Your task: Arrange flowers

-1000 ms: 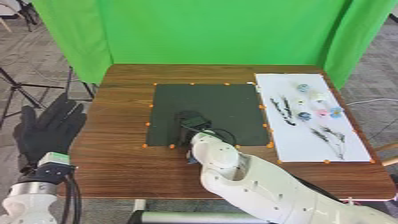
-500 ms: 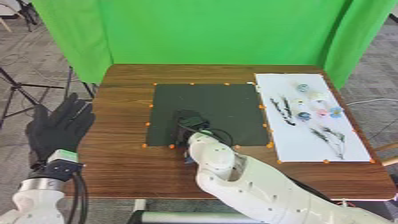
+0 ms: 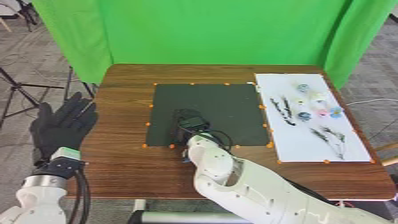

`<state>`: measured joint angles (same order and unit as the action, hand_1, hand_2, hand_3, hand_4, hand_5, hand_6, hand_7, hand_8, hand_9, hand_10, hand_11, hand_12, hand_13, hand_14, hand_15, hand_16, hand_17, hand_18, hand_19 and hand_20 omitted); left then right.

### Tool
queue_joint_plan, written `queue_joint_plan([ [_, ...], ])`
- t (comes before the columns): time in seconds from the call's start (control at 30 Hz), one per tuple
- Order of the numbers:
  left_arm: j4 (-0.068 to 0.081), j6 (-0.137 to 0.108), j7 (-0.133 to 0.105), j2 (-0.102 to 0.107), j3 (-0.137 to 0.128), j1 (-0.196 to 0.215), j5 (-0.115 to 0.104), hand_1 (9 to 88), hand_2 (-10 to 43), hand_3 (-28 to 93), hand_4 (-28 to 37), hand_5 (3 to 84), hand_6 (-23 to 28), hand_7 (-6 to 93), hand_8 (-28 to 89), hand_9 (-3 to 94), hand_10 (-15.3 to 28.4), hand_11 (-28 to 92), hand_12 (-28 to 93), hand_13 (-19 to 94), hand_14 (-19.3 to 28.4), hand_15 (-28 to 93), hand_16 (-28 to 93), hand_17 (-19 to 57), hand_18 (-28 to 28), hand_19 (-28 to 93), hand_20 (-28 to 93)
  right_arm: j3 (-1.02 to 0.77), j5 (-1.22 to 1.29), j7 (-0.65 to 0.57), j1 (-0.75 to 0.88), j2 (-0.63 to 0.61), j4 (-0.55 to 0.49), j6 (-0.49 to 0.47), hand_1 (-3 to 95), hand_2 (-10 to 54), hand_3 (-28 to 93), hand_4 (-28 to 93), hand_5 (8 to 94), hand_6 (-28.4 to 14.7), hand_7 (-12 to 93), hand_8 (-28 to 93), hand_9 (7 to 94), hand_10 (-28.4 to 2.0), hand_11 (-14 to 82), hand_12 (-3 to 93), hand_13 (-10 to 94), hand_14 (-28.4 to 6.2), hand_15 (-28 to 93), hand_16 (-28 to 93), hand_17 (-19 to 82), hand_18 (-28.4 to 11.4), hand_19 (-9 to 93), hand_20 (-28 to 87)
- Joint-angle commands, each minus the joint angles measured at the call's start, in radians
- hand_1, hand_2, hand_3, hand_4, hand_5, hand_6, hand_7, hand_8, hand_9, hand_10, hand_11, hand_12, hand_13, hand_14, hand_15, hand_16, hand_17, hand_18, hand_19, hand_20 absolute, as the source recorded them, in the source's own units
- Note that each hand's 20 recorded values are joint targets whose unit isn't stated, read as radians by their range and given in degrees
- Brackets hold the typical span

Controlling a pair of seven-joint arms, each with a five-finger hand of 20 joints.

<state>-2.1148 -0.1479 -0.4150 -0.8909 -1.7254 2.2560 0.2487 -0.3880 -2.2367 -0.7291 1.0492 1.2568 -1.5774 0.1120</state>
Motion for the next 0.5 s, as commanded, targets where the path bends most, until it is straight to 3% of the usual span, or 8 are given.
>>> queue_joint_plan([
  [0.03, -0.003, 0.004, 0.003, -0.009, -0.001, 0.012, 0.005, 25.1, 11.9, 67, -28.3, 37.7, 7.9, 13.2, -9, 30.5, 14.7, 19, 8, 20, 13.2, 29, -10, -4.6, 9.7, 27, 6, 0.013, -0.003, -0.006, 0.036, -0.008, 0.008, -0.035, 41.8, -9.5, 73, -20, 77.2, -3.3, 39, 16, 85.5, -12.2, 42.1, 34.9, 84, -8.0, 63, 38, 64, -15.9, 93, 53],
  [0.07, -0.005, 0.002, 0.010, -0.012, -0.004, 0.015, 0.007, 25.0, 11.9, 67, -28.3, 37.7, 7.9, 13.2, -9, 30.5, 14.8, 19, 8, 20, 13.3, 29, -10, -4.6, 9.7, 26, 6, 0.009, -0.004, -0.007, 0.042, -0.008, 0.002, -0.044, 40.9, -9.5, 73, -20, 77.1, -3.4, 39, 16, 85.4, -12.2, 42.3, 34.4, 84, -8.0, 63, 38, 64, -16.0, 93, 53],
  [0.2, -0.006, -0.005, -0.001, -0.009, -0.004, 0.019, 0.002, 25.3, 11.9, 67, -28.3, 37.7, 7.9, 13.3, -9, 30.4, 14.8, 19, 8, 20, 13.3, 30, -10, -4.6, 9.6, 26, 6, 0.012, -0.002, -0.017, 0.040, -0.010, -0.013, -0.066, 36.2, -9.5, 75, -23, 77.3, -3.4, 36, 11, 85.1, -12.6, 42.2, 33.2, 83, -8.5, 63, 38, 63, -16.4, 93, 53],
  [0.3, -0.006, -0.006, 0.006, -0.013, -0.003, 0.020, 0.002, 25.2, 11.9, 67, -28.3, 38.1, 8.2, 13.7, -9, 30.4, 14.9, 19, 9, 20, 13.7, 31, -10, -4.8, 9.7, 27, 6, 0.007, -0.030, -0.021, 0.048, -0.010, -0.016, -0.066, 32.9, -9.5, 74, -23, 78.2, -3.1, 37, -9, 85.6, -12.9, 41.3, 32.2, 83, -9.0, 63, 37, 63, -17.1, 93, 52],
  [0.5, -0.018, -0.011, -0.009, -0.021, -0.023, 0.055, 0.001, 25.3, 12.0, 67, -28.3, 38.3, 8.3, 14.1, -9, 30.4, 14.9, 20, 9, 20, 14.1, 32, -10, -4.8, 9.7, 27, 6, -0.032, -0.074, -0.016, 0.072, -0.027, -0.042, -0.058, 30.5, -9.5, 73, -24, 78.5, -3.4, 35, -11, 85.8, -13.1, 40.3, 31.8, 83, -9.0, 62, 37, 63, -17.1, 93, 51],
])
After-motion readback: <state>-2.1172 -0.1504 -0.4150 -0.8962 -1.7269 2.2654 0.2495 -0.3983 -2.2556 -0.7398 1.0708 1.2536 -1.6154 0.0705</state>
